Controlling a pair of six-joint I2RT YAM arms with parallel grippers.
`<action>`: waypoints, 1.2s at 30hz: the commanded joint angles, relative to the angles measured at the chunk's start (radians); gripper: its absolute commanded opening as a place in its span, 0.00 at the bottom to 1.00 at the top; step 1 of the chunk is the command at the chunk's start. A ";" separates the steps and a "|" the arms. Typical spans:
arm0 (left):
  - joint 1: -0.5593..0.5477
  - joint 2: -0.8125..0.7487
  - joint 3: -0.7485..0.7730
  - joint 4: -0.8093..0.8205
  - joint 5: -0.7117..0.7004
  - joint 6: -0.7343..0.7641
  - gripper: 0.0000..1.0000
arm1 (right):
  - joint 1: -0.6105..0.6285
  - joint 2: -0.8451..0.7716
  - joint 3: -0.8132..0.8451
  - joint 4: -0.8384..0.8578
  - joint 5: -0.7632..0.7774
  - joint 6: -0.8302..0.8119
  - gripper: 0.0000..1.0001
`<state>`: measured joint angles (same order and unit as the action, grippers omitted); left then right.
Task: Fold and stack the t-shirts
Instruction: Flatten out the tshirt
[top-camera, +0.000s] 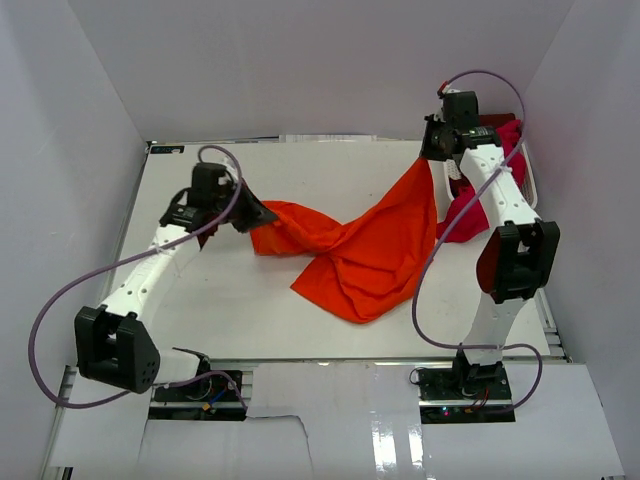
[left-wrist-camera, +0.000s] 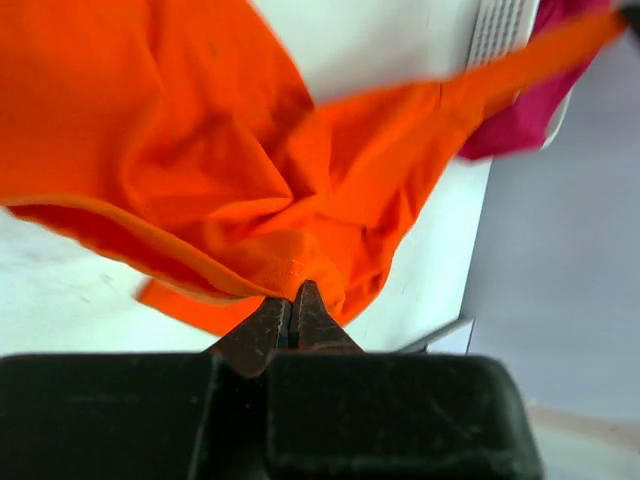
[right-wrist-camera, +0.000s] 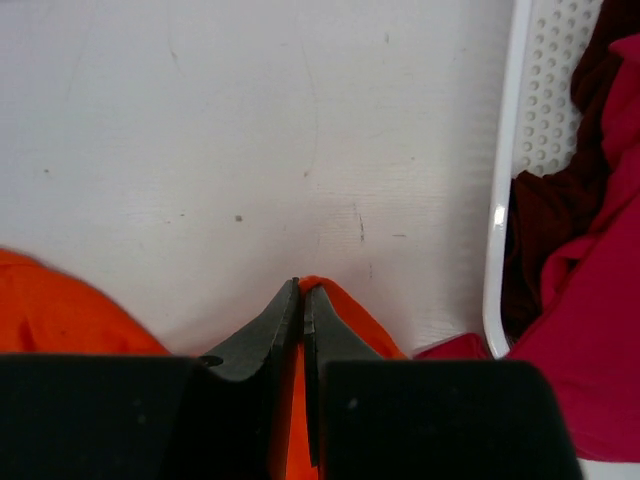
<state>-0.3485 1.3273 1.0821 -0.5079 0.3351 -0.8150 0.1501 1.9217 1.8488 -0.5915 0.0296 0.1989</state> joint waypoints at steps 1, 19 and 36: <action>0.146 -0.033 0.120 -0.076 0.087 0.120 0.00 | -0.007 -0.093 -0.011 0.048 0.039 -0.024 0.08; 0.467 0.046 0.516 -0.001 0.180 0.172 0.00 | -0.011 -0.314 0.009 0.137 -0.086 0.033 0.08; 0.468 -0.126 0.454 0.164 0.138 0.128 0.00 | -0.007 -0.498 -0.185 0.391 -0.096 0.528 0.08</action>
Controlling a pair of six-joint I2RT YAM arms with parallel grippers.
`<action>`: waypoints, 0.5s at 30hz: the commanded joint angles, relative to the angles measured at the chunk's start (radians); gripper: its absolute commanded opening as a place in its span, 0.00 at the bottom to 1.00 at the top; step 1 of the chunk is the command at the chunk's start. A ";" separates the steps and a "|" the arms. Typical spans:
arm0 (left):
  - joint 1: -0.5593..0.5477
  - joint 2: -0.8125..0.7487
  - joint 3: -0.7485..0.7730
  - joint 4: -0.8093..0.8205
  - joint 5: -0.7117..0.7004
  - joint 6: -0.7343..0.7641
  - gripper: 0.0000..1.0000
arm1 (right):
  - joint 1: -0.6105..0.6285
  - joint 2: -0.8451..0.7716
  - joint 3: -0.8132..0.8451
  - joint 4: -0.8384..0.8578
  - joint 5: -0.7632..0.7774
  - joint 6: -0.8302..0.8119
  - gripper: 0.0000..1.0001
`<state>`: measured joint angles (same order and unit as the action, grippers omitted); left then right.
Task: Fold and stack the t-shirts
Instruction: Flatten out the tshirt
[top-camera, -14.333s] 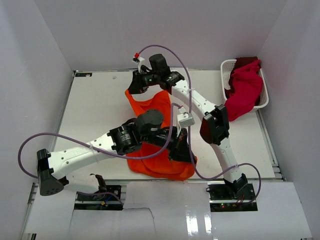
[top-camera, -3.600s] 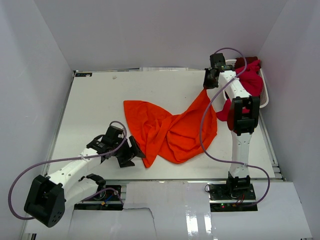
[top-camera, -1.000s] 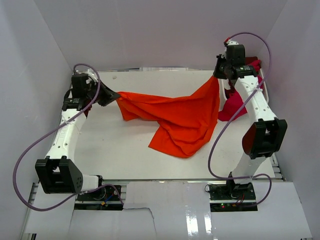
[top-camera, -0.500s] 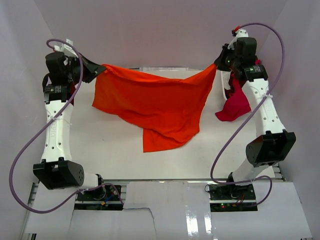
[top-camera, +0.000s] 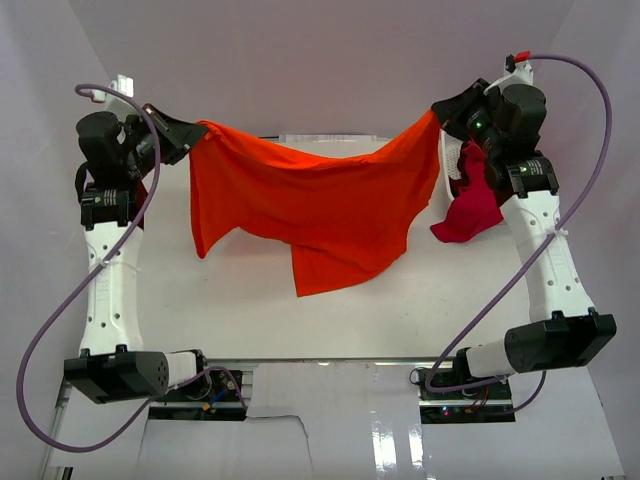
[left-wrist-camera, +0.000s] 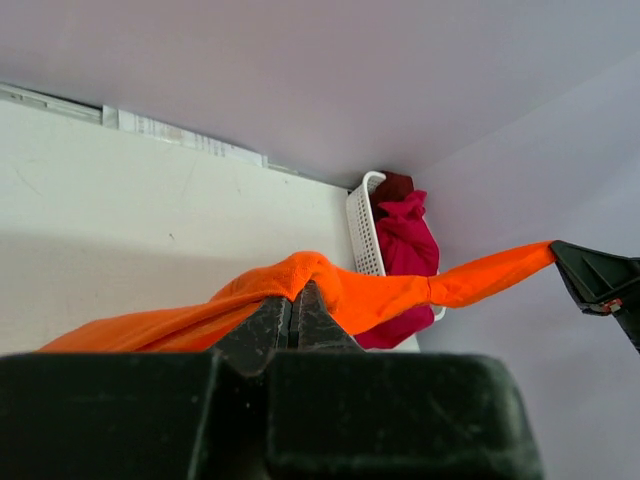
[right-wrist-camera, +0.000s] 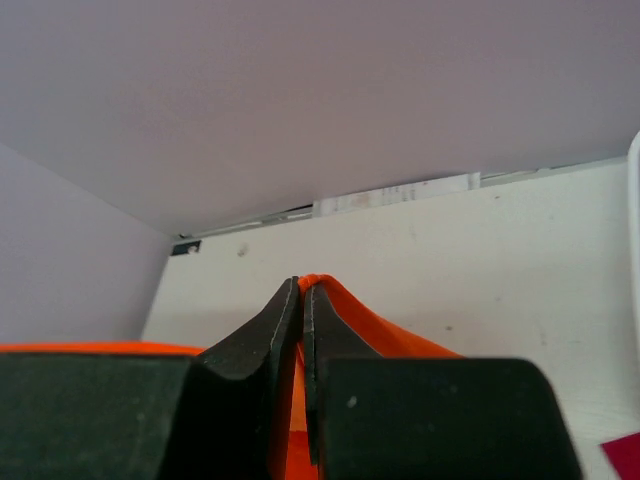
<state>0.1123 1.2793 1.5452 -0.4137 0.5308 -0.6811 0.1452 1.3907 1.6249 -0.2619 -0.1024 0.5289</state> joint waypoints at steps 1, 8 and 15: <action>0.006 -0.092 -0.016 0.073 -0.112 -0.023 0.00 | -0.002 0.040 0.044 0.023 0.058 0.247 0.08; 0.006 -0.104 -0.016 0.007 -0.339 -0.083 0.00 | -0.001 0.103 0.217 -0.314 0.351 0.620 0.08; 0.006 -0.106 -0.020 -0.020 -0.429 -0.077 0.00 | -0.001 0.176 0.349 -0.548 0.451 0.792 0.08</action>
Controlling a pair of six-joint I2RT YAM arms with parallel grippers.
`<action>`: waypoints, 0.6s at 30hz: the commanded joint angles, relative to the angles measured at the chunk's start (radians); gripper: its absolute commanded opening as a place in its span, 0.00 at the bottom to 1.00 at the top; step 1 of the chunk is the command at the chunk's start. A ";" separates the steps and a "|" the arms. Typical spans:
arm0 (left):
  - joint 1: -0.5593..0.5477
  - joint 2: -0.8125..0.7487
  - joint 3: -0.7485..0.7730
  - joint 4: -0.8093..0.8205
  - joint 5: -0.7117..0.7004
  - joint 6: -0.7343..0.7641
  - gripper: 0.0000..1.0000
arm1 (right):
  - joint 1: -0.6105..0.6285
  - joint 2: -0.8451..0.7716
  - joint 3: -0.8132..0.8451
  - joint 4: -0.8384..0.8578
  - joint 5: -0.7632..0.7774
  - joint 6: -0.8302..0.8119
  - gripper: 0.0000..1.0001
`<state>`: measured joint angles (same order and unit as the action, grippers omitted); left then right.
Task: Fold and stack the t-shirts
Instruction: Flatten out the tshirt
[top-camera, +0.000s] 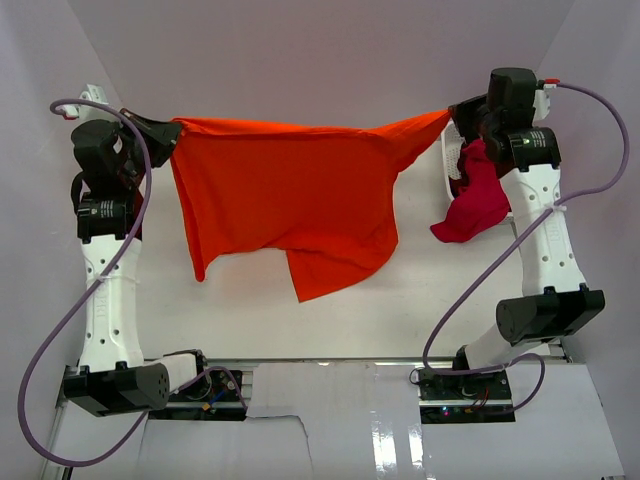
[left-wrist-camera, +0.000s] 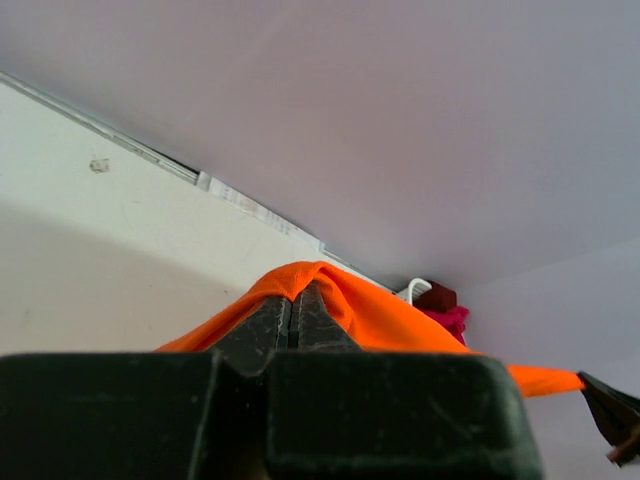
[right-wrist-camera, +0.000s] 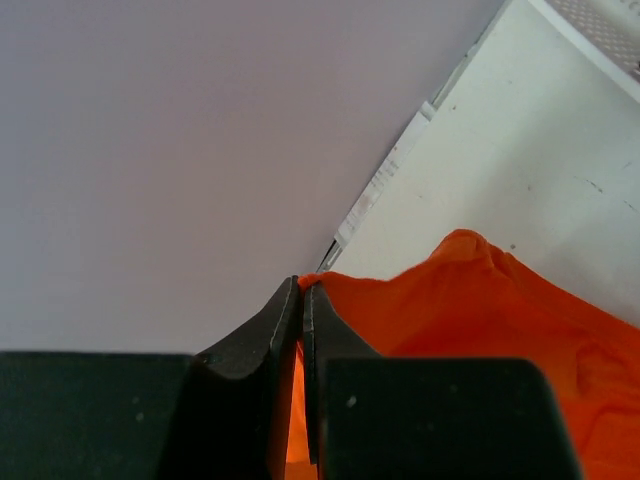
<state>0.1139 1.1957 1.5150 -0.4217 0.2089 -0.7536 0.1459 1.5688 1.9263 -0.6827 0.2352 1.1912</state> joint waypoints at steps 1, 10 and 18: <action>0.006 -0.028 -0.010 -0.014 -0.132 -0.006 0.00 | -0.002 -0.004 0.010 -0.111 0.121 0.134 0.08; 0.004 -0.024 -0.113 -0.035 -0.240 0.002 0.00 | 0.003 0.192 -0.188 -0.123 -0.051 0.202 0.08; 0.003 -0.031 -0.327 0.089 -0.094 -0.015 0.00 | 0.231 0.301 -0.148 -0.053 0.167 0.067 0.08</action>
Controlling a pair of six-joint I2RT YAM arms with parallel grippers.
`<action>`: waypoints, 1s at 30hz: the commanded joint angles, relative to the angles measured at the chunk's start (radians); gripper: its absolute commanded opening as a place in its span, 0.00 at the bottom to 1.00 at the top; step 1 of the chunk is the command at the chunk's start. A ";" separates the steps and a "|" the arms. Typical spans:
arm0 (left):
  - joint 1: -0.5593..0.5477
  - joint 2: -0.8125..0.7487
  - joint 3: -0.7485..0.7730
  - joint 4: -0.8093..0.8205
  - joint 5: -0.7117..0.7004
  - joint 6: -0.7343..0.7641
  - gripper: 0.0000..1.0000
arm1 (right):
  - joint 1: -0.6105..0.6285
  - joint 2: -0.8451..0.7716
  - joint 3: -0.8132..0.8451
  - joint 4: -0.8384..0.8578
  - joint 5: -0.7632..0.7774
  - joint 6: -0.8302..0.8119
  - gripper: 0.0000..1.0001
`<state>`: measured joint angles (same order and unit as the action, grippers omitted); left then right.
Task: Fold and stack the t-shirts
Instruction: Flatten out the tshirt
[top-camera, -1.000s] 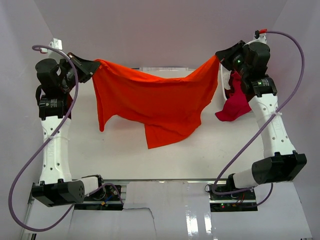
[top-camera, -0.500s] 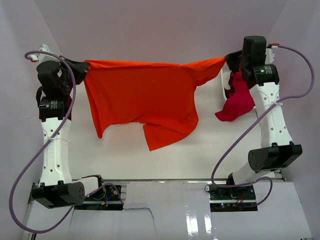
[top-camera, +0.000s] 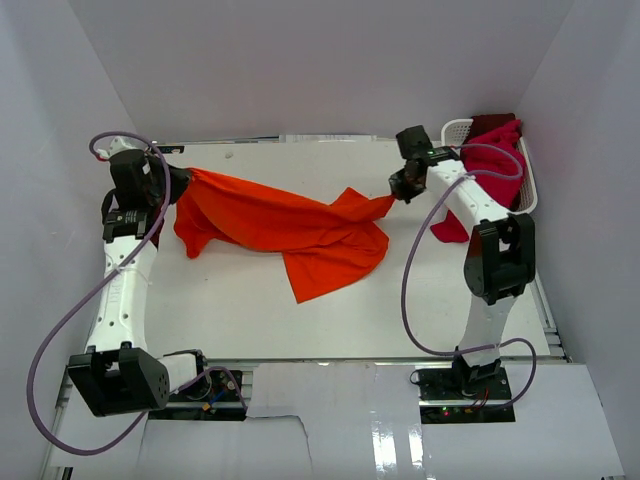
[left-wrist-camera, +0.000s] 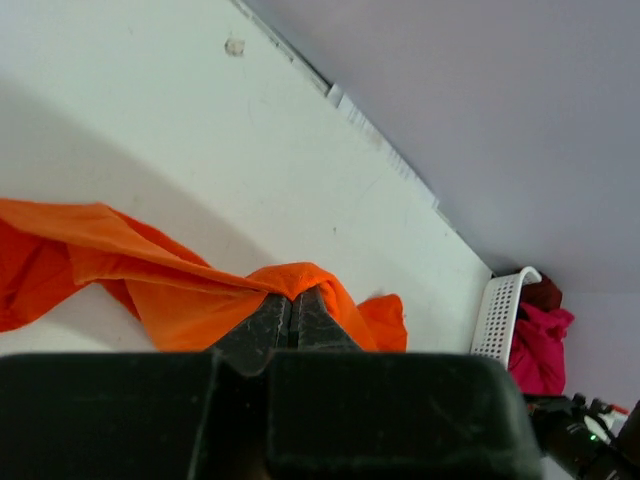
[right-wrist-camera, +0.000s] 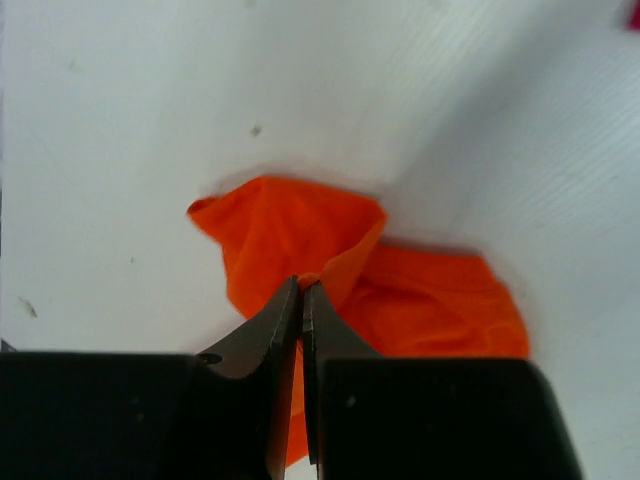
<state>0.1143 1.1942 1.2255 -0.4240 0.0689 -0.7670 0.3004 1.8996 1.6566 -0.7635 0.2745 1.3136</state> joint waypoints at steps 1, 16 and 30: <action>0.002 -0.022 -0.052 0.097 0.037 0.008 0.00 | 0.085 0.027 0.161 0.006 0.123 -0.071 0.08; -0.047 0.188 -0.055 0.186 -0.017 0.063 0.00 | 0.092 0.342 0.333 0.178 -0.119 -0.158 0.08; -0.097 0.203 -0.060 0.209 -0.054 0.095 0.00 | 0.097 0.314 0.249 0.515 -0.323 -0.353 0.42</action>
<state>0.0227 1.4147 1.1530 -0.2451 0.0322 -0.6880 0.4038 2.2616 1.9015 -0.3641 0.0463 1.0401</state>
